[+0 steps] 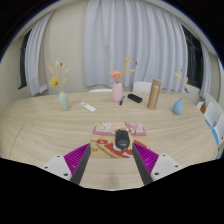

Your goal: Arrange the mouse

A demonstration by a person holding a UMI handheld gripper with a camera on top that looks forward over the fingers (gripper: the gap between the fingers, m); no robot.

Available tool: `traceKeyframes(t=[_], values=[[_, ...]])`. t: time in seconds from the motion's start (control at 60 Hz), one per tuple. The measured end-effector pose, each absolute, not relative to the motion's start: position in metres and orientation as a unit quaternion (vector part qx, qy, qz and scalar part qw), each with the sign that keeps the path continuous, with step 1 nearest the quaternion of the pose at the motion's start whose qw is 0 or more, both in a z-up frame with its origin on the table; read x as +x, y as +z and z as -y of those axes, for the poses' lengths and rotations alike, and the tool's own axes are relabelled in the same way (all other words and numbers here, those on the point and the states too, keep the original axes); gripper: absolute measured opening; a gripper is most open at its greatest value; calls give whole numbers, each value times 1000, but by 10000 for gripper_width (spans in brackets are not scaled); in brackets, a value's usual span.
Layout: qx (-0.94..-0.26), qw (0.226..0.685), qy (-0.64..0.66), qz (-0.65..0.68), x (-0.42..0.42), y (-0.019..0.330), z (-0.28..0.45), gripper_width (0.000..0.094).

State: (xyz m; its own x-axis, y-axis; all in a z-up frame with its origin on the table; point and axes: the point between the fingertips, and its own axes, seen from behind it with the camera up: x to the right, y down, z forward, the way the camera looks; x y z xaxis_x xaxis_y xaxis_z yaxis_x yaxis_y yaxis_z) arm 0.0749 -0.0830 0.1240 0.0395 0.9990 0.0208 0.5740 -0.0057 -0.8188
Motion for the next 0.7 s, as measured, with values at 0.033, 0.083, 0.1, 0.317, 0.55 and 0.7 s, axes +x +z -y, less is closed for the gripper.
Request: traceKeyframes(t=[0.033, 0.083, 0.1, 0.317, 0.55, 0.7], values=[[-636, 333, 311, 623, 95, 125, 90, 859], [-633, 326, 307, 631, 124, 125, 100, 857], [-633, 325, 304, 633, 134, 124, 102, 859], [-640, 297, 289, 646, 224, 103, 126, 859], [-637, 290, 280, 657, 267, 95, 129, 859], [-628, 307, 271, 661, 279, 101, 120, 861]])
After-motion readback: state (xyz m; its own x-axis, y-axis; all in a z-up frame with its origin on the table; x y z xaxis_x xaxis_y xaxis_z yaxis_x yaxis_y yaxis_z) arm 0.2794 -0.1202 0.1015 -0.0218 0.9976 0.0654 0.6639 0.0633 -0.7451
